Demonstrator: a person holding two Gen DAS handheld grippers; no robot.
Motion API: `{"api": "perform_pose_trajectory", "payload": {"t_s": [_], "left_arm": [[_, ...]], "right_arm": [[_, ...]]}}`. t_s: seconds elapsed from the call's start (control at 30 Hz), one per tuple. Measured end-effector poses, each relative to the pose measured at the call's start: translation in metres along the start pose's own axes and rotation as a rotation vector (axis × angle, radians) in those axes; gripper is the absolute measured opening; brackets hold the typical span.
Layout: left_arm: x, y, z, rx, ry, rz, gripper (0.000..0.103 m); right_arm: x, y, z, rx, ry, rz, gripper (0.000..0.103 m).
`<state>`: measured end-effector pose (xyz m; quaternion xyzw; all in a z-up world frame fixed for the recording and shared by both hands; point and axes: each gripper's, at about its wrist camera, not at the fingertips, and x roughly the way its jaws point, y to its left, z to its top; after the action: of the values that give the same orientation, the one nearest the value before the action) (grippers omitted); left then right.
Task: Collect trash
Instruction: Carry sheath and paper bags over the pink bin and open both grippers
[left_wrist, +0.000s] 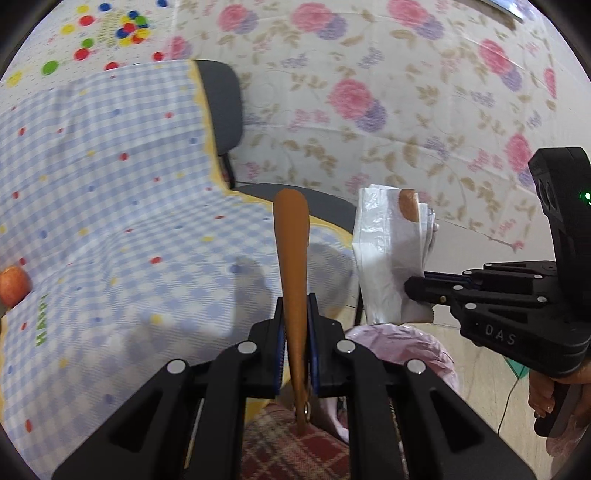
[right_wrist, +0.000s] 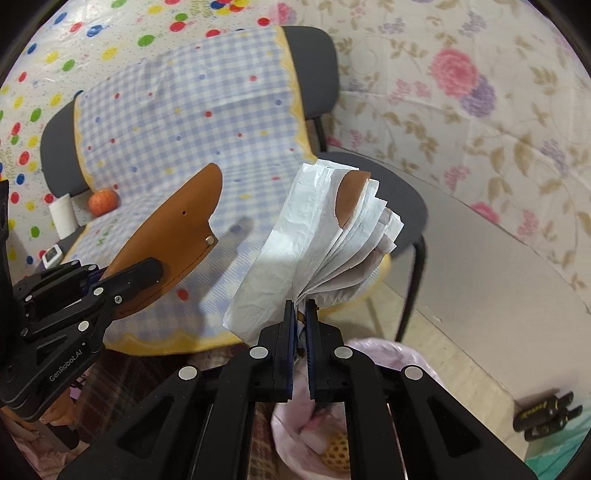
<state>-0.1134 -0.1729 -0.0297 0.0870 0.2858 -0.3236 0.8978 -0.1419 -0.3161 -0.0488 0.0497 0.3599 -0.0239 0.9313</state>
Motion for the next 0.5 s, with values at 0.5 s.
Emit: {"api": "perform_pose_trajectory", "payload": {"t_s": [0.5], "left_arm": [[0.039,-0.07,-0.011,0.108,0.054,-0.14,0.009]], "right_arm": [[-0.011,-0.064,-0.053,0.137,0.072,-0.12,0.01]]}}
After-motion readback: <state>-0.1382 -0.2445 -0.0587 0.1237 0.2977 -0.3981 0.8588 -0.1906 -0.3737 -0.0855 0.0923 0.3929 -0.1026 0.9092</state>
